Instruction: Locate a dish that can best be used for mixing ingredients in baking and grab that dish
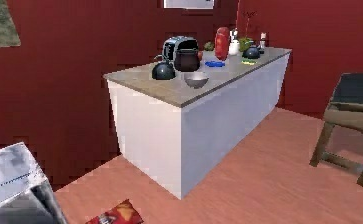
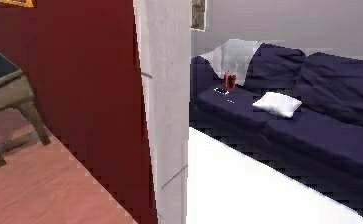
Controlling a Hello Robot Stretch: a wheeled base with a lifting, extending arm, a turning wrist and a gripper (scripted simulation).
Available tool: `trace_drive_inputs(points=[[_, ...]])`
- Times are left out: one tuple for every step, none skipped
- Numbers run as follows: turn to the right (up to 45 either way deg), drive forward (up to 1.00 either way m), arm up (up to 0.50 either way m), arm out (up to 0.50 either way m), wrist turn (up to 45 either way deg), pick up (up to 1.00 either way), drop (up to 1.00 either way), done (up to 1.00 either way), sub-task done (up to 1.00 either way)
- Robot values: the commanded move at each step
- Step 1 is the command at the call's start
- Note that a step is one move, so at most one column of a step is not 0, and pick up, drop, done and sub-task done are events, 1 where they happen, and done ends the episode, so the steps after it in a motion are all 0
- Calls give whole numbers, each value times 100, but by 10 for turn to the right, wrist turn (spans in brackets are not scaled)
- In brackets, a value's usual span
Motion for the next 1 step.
trace_drive_inputs(points=[[210,0,0,0,0,0,0,0,0]])
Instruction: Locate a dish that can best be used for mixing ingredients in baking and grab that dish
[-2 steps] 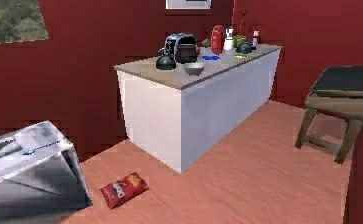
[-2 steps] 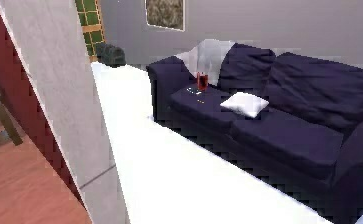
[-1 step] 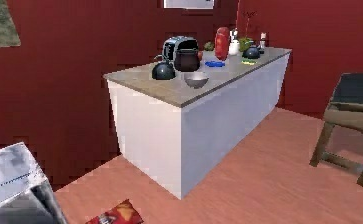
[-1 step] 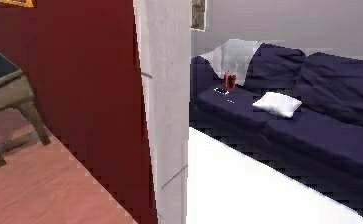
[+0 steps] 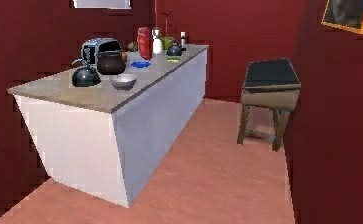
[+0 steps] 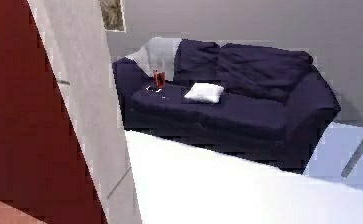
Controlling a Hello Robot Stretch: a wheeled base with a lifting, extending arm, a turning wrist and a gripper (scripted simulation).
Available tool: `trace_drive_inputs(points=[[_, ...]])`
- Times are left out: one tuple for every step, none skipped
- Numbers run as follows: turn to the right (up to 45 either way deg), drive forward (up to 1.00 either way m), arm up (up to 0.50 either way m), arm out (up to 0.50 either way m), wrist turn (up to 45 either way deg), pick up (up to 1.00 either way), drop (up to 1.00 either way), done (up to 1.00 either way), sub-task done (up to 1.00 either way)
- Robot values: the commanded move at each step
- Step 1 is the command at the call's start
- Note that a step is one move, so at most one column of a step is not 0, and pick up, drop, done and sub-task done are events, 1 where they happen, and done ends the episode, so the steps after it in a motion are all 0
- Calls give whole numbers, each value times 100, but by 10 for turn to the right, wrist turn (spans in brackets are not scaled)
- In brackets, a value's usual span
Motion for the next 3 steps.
trace_drive_inputs(points=[[0,55,0,0,0,0,0,0,0],[-450,0,0,0,0,0,0,0,0],[-450,0,0,0,0,0,0,0,0]])
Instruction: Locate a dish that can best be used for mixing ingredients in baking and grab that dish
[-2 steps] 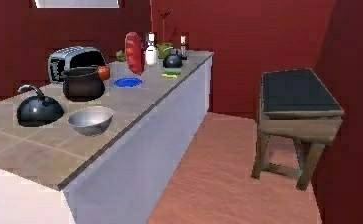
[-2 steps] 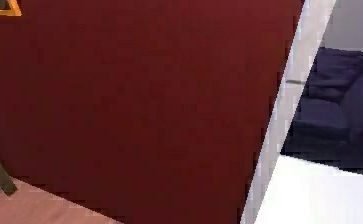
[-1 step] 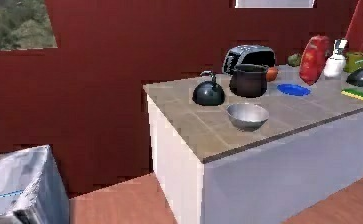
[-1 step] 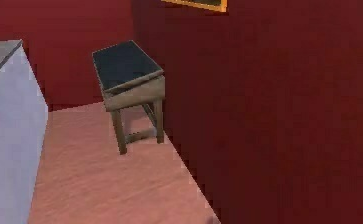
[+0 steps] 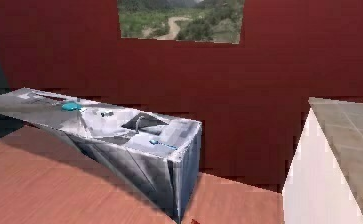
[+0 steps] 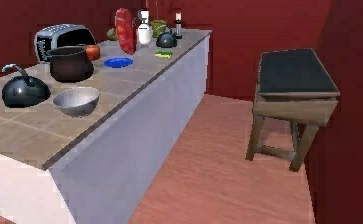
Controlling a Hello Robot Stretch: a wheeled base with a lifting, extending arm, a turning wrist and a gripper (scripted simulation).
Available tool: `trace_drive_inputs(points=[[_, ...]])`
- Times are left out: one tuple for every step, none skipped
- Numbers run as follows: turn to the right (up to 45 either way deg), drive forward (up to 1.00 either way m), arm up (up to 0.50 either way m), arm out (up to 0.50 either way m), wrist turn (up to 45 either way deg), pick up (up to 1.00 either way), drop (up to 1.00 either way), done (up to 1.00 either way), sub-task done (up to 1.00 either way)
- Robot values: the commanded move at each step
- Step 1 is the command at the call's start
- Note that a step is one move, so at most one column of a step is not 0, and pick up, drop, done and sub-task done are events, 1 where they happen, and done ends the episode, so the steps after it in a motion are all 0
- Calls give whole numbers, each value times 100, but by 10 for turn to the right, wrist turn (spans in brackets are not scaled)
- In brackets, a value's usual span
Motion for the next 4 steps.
trace_drive_inputs(points=[[-210,0,0,0,0,0,0,0,0],[0,0,50,0,0,0,0,0,0],[0,0,38,0,0,0,0,0,0],[0,0,0,50,0,0,0,0,0]])
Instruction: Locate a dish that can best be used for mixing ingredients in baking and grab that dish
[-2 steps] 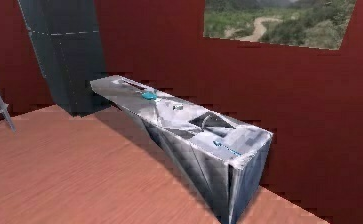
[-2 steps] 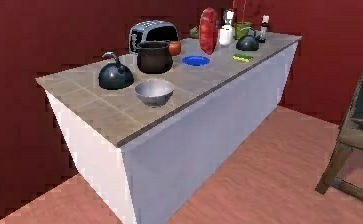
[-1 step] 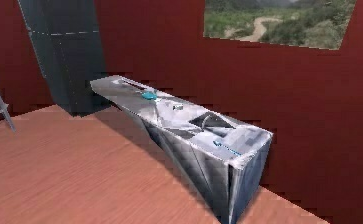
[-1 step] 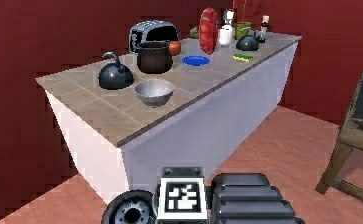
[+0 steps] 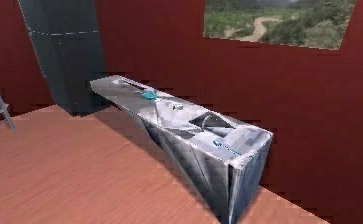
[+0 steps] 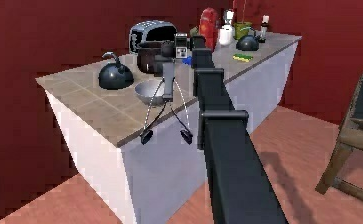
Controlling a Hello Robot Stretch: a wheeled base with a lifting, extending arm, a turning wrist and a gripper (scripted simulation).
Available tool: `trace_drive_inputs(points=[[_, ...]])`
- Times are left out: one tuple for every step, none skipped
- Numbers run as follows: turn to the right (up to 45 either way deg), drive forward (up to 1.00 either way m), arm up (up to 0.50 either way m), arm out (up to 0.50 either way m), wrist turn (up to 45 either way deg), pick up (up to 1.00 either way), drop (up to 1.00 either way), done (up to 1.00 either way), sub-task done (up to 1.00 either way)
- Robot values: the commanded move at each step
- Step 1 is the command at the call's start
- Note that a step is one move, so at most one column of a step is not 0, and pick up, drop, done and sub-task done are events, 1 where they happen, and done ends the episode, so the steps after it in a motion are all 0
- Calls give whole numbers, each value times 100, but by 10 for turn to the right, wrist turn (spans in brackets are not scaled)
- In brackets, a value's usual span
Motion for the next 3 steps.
trace_drive_inputs(points=[[0,0,0,0,450,0,0,0,0],[0,0,0,0,450,0,0,0,0],[0,0,0,0,450,0,0,0,0]])
